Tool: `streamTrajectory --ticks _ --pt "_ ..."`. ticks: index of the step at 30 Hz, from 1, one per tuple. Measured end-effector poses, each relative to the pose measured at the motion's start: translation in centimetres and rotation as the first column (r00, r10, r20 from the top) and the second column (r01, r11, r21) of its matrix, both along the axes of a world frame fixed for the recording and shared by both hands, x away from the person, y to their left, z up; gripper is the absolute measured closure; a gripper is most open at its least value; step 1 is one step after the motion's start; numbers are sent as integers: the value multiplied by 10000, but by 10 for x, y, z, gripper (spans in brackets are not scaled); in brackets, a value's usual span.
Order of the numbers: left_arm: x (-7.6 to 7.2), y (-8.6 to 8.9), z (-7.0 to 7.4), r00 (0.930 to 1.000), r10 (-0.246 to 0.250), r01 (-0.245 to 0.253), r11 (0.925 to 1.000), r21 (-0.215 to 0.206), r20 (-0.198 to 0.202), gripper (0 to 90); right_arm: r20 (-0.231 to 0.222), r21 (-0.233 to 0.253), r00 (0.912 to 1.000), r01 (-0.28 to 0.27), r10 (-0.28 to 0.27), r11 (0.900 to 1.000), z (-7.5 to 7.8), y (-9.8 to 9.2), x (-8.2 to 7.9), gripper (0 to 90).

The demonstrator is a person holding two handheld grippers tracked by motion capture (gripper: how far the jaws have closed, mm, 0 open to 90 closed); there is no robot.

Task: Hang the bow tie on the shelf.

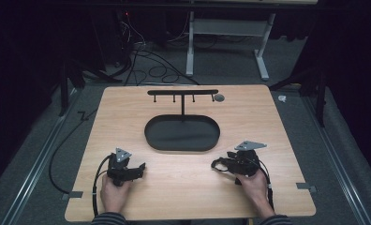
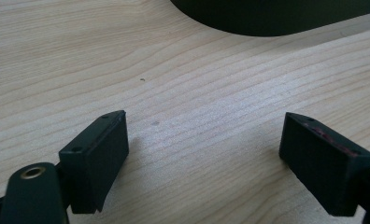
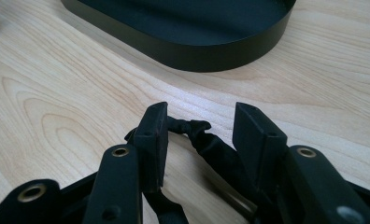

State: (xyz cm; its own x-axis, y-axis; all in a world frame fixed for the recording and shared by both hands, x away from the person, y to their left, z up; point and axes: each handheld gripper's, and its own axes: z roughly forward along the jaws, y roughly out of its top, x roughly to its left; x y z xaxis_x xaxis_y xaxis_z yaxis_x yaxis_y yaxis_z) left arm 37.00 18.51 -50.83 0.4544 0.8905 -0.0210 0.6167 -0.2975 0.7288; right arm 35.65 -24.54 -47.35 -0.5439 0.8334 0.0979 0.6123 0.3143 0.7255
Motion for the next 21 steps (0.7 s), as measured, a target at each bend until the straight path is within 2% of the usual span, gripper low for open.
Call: streamTrajectory --ticks 21 --pt "0 0 0 10000 -3 3 10000 1 1 162 -759 -548 9970 -206 165 9983 -14 9 12 678"
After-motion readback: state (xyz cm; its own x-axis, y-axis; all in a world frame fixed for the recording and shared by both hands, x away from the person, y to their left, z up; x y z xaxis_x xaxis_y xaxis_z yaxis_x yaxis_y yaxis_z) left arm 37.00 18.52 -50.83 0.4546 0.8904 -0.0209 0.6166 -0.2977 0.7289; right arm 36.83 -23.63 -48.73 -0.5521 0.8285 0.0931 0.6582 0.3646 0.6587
